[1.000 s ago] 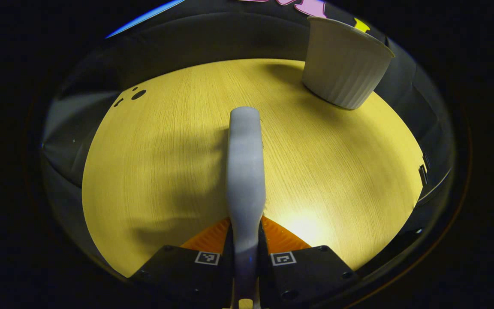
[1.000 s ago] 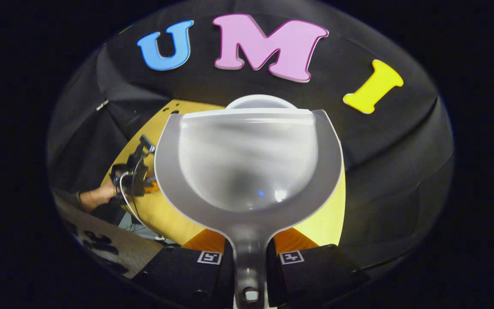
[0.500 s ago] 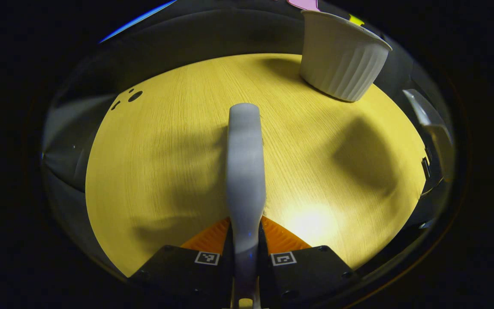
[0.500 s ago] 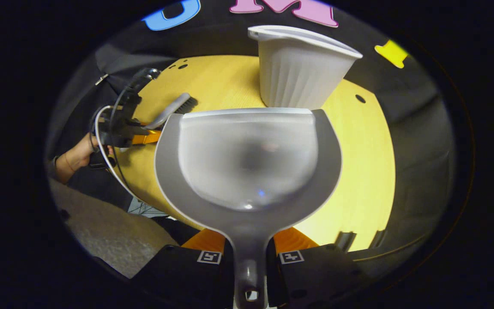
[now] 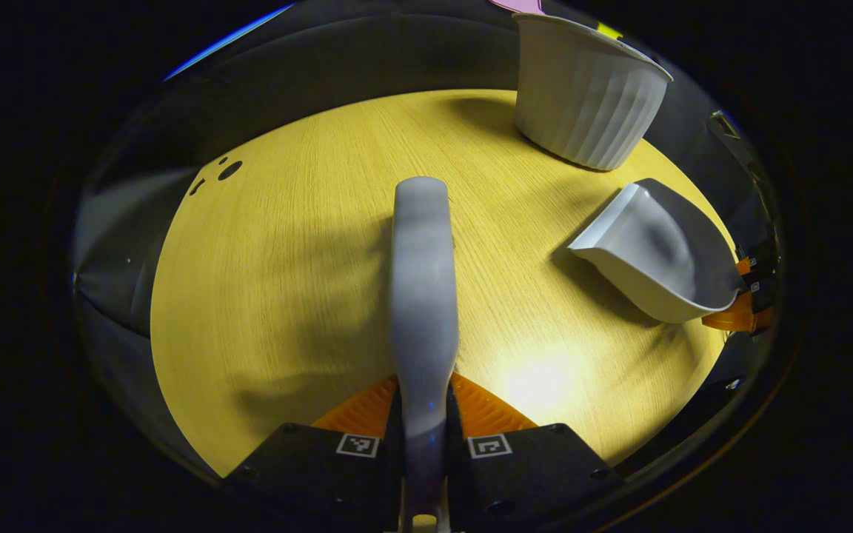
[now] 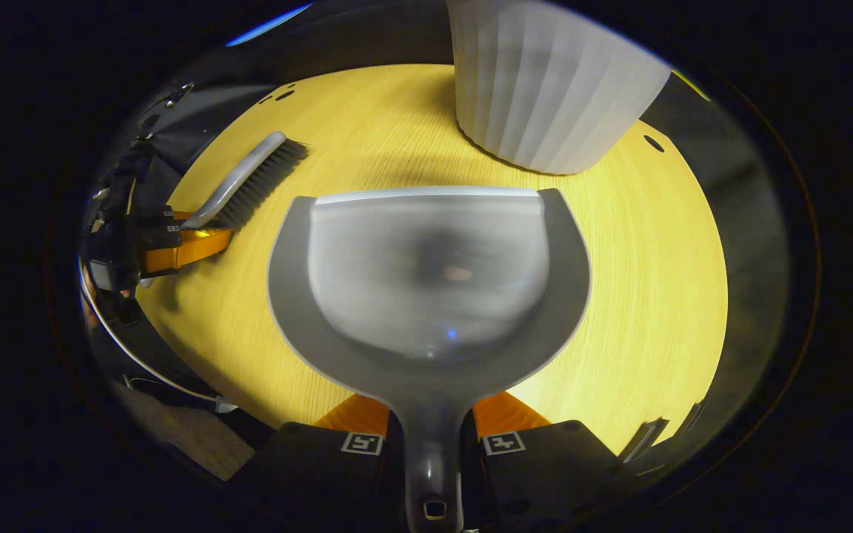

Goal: Pick up the small broom and dustpan from the desktop, sweep the trash into the dustpan with the broom, and then empty the trash into the garbage bin.

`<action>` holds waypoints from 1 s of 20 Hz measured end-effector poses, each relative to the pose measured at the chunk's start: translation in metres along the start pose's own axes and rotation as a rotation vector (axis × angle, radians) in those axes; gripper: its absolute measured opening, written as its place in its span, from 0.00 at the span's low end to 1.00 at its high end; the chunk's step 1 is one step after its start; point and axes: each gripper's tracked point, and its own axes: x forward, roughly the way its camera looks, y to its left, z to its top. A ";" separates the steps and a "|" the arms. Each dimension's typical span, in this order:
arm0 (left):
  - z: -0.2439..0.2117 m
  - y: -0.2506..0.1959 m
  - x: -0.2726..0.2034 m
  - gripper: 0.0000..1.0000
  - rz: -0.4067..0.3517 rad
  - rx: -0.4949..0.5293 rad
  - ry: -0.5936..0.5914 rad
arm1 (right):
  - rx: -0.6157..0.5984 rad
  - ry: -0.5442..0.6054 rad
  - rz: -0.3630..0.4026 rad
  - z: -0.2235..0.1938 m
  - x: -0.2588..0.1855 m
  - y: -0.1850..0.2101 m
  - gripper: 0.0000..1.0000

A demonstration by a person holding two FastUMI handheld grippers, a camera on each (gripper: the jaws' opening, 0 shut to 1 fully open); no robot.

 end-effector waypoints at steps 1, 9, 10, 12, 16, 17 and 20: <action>0.000 -0.001 0.000 0.30 0.002 0.004 0.001 | -0.002 -0.001 -0.001 0.000 -0.001 0.001 0.34; 0.002 -0.005 0.001 0.31 0.008 0.027 0.009 | 0.020 0.002 -0.017 0.009 0.010 0.001 0.35; 0.002 -0.006 0.001 0.26 0.007 0.027 0.009 | 0.020 -0.002 -0.019 0.010 0.012 0.000 0.31; 0.002 -0.012 -0.001 0.34 -0.009 0.023 0.014 | 0.016 -0.008 -0.020 0.009 0.011 0.000 0.37; 0.005 -0.019 -0.006 0.53 -0.018 0.014 0.000 | 0.039 -0.017 0.001 0.010 0.007 0.003 0.41; 0.007 -0.020 -0.008 0.55 -0.015 0.015 -0.005 | 0.049 -0.022 0.008 0.011 0.004 0.005 0.47; 0.014 -0.021 -0.017 0.60 -0.003 0.020 -0.026 | 0.064 -0.039 0.019 0.011 -0.004 0.007 0.45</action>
